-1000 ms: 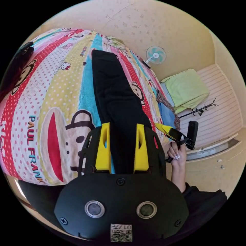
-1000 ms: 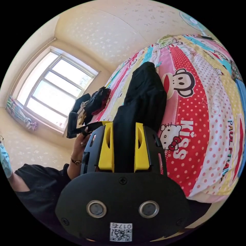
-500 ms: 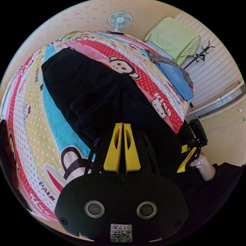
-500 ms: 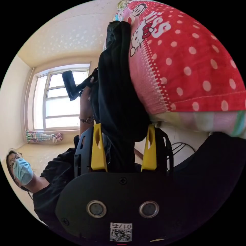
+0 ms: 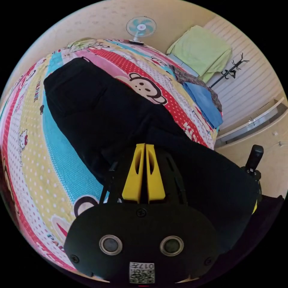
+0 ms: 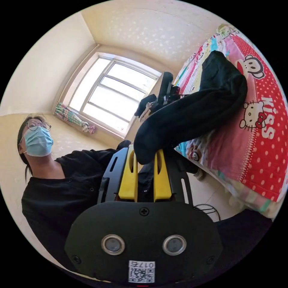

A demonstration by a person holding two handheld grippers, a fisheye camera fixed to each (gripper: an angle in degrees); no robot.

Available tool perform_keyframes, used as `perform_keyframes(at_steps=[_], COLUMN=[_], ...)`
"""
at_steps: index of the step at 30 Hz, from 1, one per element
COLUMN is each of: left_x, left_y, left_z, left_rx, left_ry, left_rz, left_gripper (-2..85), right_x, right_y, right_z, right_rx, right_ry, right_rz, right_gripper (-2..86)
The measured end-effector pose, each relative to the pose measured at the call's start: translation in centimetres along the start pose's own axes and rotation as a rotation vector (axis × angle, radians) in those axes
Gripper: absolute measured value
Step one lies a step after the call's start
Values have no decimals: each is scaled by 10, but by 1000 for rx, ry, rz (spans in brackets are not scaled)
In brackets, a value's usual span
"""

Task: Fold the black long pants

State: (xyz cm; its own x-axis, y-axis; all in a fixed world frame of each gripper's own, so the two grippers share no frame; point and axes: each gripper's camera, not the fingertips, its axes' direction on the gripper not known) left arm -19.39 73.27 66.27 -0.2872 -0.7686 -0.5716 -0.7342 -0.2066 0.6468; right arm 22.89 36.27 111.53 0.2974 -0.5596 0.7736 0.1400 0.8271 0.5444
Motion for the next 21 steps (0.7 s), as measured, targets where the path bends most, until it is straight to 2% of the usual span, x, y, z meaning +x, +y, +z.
perform_keyframes(at_steps=[3,7,8,11,12,15,17,19,21], left_x=[26,83,95,93,87,34,-22,-52,-68], left_y=[56,142,151,143,139,119,123,136,150], left_z=[-30,-44,-41,-39,-41,-65,-92,-107,-117], left_rx=[24,-4,-31,-52,-52,43,209,328,397], left_ry=[223,536,606,638,621,549,590,605,600], left_rz=[35,89,110,69,40,-157,-355,-452,-506], left_gripper=[-7,-7,-8,-9,-9,-9,-7,-1,21], right_x=[-38,-84,-81,-49,-41,-28,-24,-15,13], right_y=[11,24,18,-6,-12,-48,-90,-120,-146], right_z=[-9,-18,-17,-16,-17,-23,-15,1,18], right_rx=[-52,-33,-15,80,108,212,253,245,209], right_ry=[-36,-199,-254,-291,-271,-47,159,297,409], right_rz=[-148,-362,-350,-242,-206,-164,-87,-68,50], right_gripper=[78,65,60,46,44,40,47,58,73])
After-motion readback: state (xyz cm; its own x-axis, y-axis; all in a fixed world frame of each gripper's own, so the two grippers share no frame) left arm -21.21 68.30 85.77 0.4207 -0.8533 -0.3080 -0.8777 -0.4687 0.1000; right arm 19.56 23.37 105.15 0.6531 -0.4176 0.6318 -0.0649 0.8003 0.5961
